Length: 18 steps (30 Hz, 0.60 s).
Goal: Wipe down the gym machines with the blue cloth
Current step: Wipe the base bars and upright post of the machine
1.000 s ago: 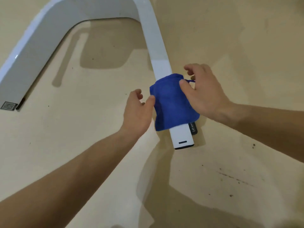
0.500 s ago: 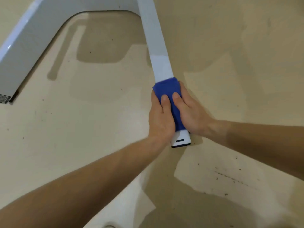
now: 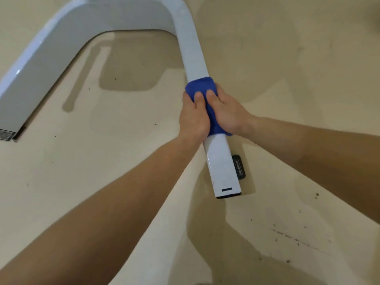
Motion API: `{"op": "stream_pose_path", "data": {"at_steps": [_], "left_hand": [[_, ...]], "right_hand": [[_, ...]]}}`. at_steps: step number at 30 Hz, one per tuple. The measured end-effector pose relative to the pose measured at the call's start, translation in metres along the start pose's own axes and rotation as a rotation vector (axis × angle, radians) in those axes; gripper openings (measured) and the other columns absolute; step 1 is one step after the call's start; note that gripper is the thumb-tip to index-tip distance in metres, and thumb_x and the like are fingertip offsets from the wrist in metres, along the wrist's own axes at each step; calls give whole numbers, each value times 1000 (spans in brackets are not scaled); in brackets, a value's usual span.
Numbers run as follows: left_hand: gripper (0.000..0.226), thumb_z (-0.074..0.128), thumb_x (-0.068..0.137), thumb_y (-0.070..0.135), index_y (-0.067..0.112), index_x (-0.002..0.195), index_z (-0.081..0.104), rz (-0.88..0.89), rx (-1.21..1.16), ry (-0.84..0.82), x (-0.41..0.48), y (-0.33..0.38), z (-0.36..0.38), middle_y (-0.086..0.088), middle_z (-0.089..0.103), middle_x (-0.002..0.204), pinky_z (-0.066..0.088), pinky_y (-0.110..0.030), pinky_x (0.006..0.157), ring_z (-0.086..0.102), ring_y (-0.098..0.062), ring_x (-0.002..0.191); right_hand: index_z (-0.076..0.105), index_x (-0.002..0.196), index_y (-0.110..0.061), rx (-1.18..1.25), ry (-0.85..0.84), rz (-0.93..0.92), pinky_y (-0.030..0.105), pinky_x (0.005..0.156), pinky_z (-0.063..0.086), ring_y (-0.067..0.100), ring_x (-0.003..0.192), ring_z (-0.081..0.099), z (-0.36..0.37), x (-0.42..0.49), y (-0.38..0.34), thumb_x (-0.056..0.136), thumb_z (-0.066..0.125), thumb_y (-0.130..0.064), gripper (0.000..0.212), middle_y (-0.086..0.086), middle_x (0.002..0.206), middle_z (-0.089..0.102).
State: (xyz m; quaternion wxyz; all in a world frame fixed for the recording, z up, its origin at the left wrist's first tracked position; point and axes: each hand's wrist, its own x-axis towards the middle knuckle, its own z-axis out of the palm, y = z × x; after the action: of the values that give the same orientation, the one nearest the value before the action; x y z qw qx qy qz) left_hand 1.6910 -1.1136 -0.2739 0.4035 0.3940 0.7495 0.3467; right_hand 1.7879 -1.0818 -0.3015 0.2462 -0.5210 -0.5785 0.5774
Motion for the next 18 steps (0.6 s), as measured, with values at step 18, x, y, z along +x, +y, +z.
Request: {"op": "stream_pose_path", "data": {"at_steps": [18], "left_hand": [[23,35,104,30,21,111,56,5,77,93,-31,-5,3,11,65,89,43,-16,67,60,0,77]], "right_hand": [[51,129,-26,-24,58,25,7,67,41,1,87,62,5,-49,-5,106,34,-30,28,-9,101,68]]}}
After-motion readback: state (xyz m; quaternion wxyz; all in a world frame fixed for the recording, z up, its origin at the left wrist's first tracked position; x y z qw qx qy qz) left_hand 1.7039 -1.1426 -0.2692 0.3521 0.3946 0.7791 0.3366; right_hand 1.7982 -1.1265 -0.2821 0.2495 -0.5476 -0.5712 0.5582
